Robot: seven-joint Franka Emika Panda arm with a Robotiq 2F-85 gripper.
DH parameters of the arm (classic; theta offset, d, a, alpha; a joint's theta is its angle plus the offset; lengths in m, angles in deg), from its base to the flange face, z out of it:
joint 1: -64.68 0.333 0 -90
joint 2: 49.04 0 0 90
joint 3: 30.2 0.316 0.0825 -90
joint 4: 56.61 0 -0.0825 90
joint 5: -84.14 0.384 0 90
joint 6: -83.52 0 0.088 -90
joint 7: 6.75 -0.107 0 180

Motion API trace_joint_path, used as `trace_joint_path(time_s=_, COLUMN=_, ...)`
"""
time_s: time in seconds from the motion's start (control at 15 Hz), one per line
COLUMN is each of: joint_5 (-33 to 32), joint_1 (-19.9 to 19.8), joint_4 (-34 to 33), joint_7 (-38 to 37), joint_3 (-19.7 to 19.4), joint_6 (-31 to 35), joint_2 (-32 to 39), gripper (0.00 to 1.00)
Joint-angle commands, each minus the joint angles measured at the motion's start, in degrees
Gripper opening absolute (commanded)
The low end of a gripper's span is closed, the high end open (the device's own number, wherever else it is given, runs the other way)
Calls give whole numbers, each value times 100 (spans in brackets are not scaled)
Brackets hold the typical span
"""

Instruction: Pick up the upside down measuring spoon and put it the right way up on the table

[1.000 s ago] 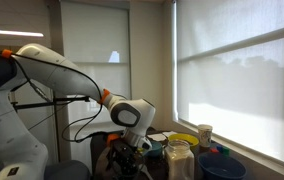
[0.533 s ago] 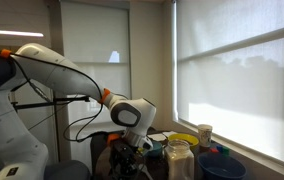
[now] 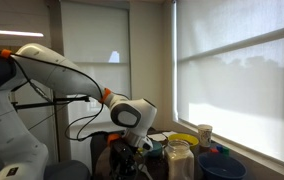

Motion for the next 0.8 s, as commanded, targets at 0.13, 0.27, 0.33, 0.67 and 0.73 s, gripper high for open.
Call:
trace_joint_path(time_s=0.13, joint_5=236, joint_1=-52, joint_4=-52, joint_7=-11, joint_3=26, joint_6=104, joint_2=164, gripper=30)
trace_joint_path(time_s=0.27, joint_5=240, joint_1=-56, joint_4=-55, joint_7=-10, joint_3=22, joint_6=115, joint_2=168, gripper=21)
trace_joint_path(time_s=0.33, joint_5=240, joint_1=-59, joint_4=-59, joint_7=-8, joint_3=19, joint_6=120, joint_2=170, gripper=17)
trace_joint_path(time_s=0.67, joint_5=242, joint_1=-79, joint_4=-71, joint_7=-6, joint_3=7, joint_6=108, joint_2=155, gripper=6)
trace_joint_path(time_s=0.73, joint_5=242, joint_1=-82, joint_4=-74, joint_7=-2, joint_3=8, joint_6=102, joint_2=151, gripper=6)
